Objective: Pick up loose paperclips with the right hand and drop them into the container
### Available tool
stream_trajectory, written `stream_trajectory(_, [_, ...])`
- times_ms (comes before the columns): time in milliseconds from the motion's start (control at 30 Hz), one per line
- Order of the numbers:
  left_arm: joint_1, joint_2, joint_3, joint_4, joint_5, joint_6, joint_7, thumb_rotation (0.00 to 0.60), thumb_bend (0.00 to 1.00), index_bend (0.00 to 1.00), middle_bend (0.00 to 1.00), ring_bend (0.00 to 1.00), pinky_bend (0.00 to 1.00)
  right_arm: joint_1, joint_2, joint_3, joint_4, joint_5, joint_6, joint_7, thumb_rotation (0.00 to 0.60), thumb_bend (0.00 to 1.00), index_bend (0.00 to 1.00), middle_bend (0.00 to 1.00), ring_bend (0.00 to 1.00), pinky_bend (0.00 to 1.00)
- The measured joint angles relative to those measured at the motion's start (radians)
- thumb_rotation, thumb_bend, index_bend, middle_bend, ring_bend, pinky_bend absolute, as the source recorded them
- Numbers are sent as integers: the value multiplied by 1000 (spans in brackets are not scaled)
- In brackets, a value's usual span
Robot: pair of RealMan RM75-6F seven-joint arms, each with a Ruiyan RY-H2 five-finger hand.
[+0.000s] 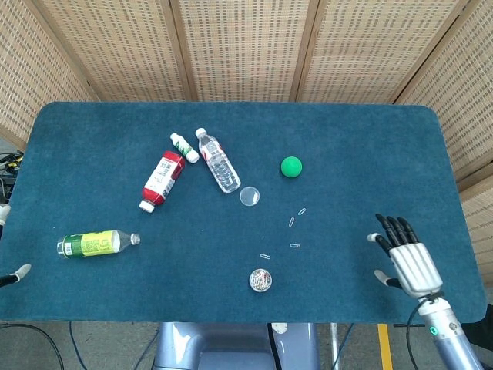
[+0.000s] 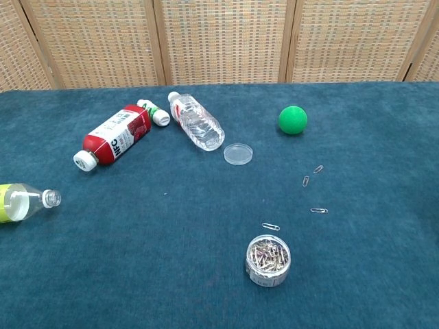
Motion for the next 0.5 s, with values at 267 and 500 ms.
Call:
stream_trajectory(267, [-11, -2, -8, 10, -28, -24, 5, 600, 0, 0, 0, 0, 0, 161, -79, 89, -67, 139, -244, -59, 600, 255, 442, 0, 0, 0])
stream_trajectory(500, [-21, -6, -12, 20, -44, -44, 6, 600, 0, 0, 0, 0, 0, 247, -218, 147, -44, 298, -331, -202, 600, 278, 472, 0, 0, 2])
